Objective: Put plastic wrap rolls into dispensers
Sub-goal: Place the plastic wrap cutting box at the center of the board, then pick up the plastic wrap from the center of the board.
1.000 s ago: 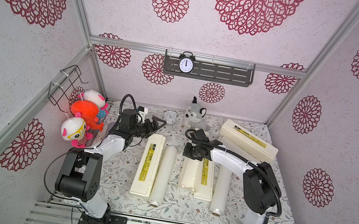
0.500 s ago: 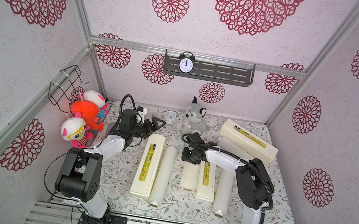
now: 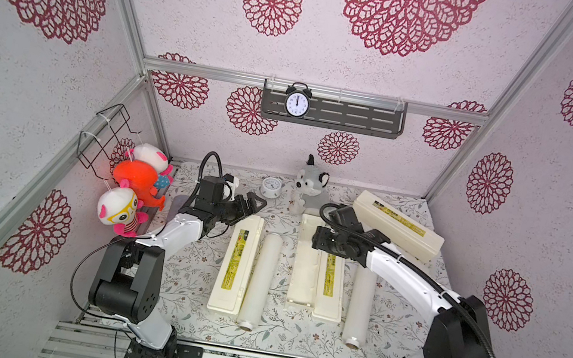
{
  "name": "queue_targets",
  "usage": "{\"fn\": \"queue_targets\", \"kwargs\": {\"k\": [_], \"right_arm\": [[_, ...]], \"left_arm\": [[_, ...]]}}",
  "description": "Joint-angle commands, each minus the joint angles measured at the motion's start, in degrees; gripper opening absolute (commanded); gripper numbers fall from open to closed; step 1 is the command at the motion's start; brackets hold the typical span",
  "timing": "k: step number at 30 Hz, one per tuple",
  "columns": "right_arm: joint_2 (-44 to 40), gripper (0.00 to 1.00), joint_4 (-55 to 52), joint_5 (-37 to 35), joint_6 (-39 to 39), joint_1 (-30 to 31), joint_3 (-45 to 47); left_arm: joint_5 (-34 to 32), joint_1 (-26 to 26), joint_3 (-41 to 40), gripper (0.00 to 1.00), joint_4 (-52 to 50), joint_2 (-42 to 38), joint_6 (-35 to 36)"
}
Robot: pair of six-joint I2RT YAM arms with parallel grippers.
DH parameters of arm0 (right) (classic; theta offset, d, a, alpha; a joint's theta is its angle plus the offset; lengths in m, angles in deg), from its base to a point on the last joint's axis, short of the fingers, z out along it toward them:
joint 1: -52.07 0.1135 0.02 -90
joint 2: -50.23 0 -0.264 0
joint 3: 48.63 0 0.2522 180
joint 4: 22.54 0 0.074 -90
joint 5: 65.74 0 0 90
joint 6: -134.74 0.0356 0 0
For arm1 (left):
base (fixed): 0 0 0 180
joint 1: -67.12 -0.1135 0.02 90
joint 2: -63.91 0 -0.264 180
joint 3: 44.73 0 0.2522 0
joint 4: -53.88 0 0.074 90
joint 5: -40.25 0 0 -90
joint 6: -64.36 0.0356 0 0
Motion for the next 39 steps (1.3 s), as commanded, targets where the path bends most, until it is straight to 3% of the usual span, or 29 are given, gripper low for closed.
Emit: {"fn": "queue_targets", "kwargs": {"k": [1, 8, 18, 34, 39], "right_arm": [[-6.00, 0.82, -6.15, -3.12, -1.08, -3.95, 5.70], [-15.39, 0.99, -10.03, -2.90, -2.21, -11.11, 16.94], [-14.69, 0.98, -1.84, 3.56, -4.08, -16.89, 26.04], [-6.30, 0.75, 6.97, 8.75, -5.54, -18.99, 28.61], [-8.11, 0.61, 5.25, 7.66, -6.76, -18.94, 27.73]], "left_arm": [[-2.40, 2.71, 2.11, 0.98, -2.71, -0.99, 2.40], [-2.92, 5.86, 4.21, 0.98, -3.37, 0.86, 2.34], [-2.46, 6.88, 5.46, 0.98, -3.10, 2.70, 1.56], [-2.81, 7.06, 7.43, 0.98, -3.35, 4.66, 0.58], [-3.18, 7.01, 8.39, 0.98, -4.50, 4.92, 0.97]]}}
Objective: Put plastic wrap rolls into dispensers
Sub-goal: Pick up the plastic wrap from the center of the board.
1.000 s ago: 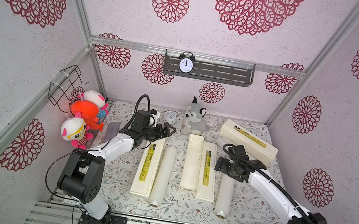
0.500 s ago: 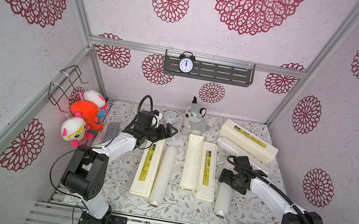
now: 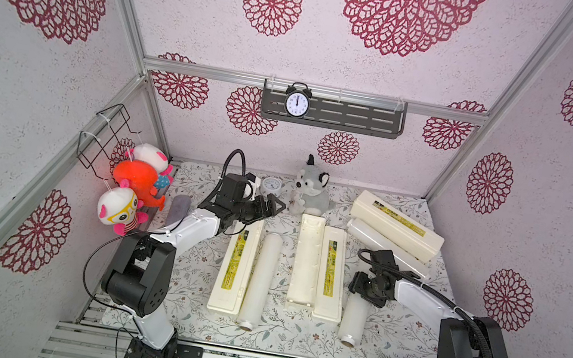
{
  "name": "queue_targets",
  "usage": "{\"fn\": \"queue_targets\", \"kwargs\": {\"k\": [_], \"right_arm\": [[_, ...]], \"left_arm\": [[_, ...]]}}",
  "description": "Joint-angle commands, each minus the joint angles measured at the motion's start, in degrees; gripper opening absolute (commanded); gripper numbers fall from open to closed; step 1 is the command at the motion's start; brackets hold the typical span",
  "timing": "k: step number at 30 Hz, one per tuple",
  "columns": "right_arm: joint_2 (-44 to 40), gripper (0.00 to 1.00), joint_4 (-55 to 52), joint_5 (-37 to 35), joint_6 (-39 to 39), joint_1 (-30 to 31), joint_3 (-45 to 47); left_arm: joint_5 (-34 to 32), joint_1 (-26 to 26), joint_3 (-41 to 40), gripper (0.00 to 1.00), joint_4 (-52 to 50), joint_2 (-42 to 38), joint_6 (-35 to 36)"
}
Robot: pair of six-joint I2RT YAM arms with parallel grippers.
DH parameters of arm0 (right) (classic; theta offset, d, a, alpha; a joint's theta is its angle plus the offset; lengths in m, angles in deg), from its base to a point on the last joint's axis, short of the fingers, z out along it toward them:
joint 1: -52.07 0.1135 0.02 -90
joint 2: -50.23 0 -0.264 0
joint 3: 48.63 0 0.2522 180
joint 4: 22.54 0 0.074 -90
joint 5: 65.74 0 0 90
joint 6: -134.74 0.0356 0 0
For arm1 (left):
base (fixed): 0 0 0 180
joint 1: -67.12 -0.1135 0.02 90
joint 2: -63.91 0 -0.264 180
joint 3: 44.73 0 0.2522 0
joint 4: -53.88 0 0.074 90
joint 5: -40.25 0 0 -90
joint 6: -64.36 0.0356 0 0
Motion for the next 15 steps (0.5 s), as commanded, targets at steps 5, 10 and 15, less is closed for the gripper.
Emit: {"fn": "queue_targets", "kwargs": {"k": [5, 10, 15], "right_arm": [[-6.51, 0.55, -3.53, -0.92, -2.15, -0.18, -2.66], [-11.50, 0.50, -7.80, -0.58, -2.51, 0.05, -6.49], [-12.66, 0.49, -11.07, -0.63, -1.97, 2.78, -13.67]], "left_arm": [[-1.02, 0.19, 2.05, 0.98, -1.84, 0.78, 0.74], [-1.13, -0.20, 2.29, 0.98, -2.56, 0.79, 1.09], [-1.17, -1.43, 1.39, 0.98, -2.68, -0.04, 1.34]]}}
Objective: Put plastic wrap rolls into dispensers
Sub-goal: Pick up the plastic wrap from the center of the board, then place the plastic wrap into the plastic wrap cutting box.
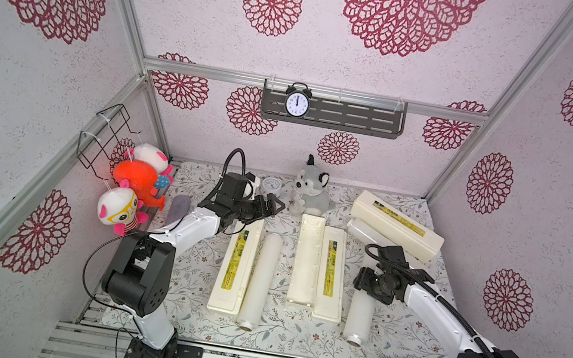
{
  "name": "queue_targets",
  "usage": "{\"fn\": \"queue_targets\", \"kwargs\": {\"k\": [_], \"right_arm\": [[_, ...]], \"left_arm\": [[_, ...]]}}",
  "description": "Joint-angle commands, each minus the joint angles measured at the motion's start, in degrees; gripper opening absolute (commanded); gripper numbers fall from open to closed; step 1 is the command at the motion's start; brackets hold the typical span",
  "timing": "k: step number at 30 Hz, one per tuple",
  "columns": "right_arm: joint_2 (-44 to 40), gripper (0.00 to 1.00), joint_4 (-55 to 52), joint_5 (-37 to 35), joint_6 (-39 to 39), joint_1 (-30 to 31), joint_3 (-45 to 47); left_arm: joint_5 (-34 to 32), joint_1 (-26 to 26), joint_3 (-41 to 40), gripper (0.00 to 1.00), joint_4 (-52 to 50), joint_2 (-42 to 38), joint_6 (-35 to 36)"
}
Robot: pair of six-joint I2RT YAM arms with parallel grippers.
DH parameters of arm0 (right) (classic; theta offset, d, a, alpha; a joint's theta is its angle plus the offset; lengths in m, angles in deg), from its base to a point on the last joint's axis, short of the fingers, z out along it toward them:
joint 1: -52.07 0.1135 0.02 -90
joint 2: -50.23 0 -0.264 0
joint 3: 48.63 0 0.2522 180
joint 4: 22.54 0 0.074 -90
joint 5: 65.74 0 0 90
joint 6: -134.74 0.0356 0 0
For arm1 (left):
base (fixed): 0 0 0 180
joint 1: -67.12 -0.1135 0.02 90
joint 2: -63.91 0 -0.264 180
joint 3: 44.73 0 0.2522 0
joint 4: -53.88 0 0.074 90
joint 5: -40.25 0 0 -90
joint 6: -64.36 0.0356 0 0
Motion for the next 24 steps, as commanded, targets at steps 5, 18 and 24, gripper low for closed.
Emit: {"fn": "queue_targets", "kwargs": {"k": [5, 18, 24], "right_arm": [[2.27, 0.49, 1.99, -0.69, 0.29, 7.47, -15.88], [23.34, 0.48, 13.16, 3.79, 7.33, 15.36, -32.88], [28.86, 0.47, 14.40, 4.33, 9.16, 17.35, -35.87]], "left_arm": [[-0.34, -2.33, -0.82, 0.98, -0.58, -1.49, 1.46], [-0.69, -4.57, -5.93, 0.98, 0.79, -4.68, 0.98], [-0.17, -5.35, -6.29, 0.98, 1.55, -4.25, 0.64]]}}
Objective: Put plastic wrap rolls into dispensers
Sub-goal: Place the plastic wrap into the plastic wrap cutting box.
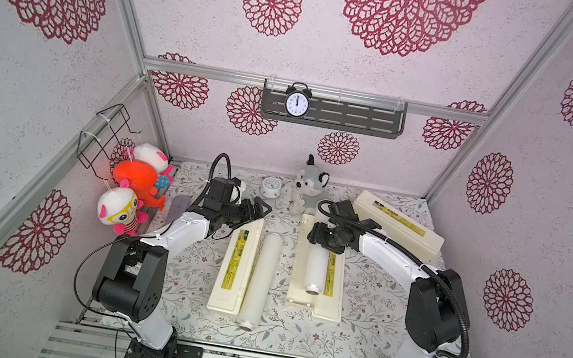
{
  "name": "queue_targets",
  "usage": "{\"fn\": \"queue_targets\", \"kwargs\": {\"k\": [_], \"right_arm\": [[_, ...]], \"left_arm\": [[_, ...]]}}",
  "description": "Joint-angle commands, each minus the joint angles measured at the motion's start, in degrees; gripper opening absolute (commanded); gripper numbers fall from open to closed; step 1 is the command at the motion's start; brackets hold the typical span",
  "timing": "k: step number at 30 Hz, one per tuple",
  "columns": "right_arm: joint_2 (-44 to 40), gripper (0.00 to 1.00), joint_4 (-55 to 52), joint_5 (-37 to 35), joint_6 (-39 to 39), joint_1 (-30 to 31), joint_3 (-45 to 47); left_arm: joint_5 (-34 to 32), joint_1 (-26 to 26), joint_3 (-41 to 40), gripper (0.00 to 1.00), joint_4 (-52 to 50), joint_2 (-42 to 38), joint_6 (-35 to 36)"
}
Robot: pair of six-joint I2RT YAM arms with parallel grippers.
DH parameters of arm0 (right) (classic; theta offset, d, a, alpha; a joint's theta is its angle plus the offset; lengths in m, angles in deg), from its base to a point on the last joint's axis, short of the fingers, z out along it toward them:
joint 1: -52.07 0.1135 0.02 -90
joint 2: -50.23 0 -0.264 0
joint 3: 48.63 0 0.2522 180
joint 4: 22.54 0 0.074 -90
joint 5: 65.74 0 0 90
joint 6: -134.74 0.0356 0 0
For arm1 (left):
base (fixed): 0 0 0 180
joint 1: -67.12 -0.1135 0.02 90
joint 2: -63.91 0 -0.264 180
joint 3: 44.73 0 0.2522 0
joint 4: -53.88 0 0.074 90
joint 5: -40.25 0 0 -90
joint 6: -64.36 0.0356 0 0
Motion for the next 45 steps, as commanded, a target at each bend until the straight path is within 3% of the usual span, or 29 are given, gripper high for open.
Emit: {"fn": "queue_targets", "kwargs": {"k": [1, 7, 20, 32, 36, 41, 45], "right_arm": [[-1.44, 0.47, 6.85, 0.48, 2.09, 1.56, -4.75], [0.74, 0.47, 3.67, -3.82, 0.79, 3.85, -6.00], [2.48, 0.47, -0.88, -5.16, 0.23, 6.85, -4.82], [2.15, 0.48, 1.69, -9.01, 5.16, 8.17, 1.37], [2.51, 0.53, 1.04, -9.54, 4.82, 8.43, 2.13], [1.82, 0.73, -0.58, -11.56, 4.03, 8.79, 2.74], [0.04, 0.78, -1.09, -12.72, 3.20, 8.79, 2.24]], "left_arm": [[0.40, -0.70, -0.25, 0.98, 1.78, -0.77, 0.02], [0.58, -1.02, -0.68, 0.98, 2.21, -0.66, -0.06], [0.50, -1.18, -1.48, 0.98, 2.82, -0.75, -0.33], [0.32, -1.14, -1.82, 0.98, 3.10, -0.81, -0.47], [0.32, -1.20, -1.46, 0.98, 2.83, -0.75, -0.36], [0.25, -1.18, -1.13, 0.98, 2.61, -0.57, -0.33], [0.13, -1.18, -0.95, 0.98, 2.06, -0.63, -0.16]]}}
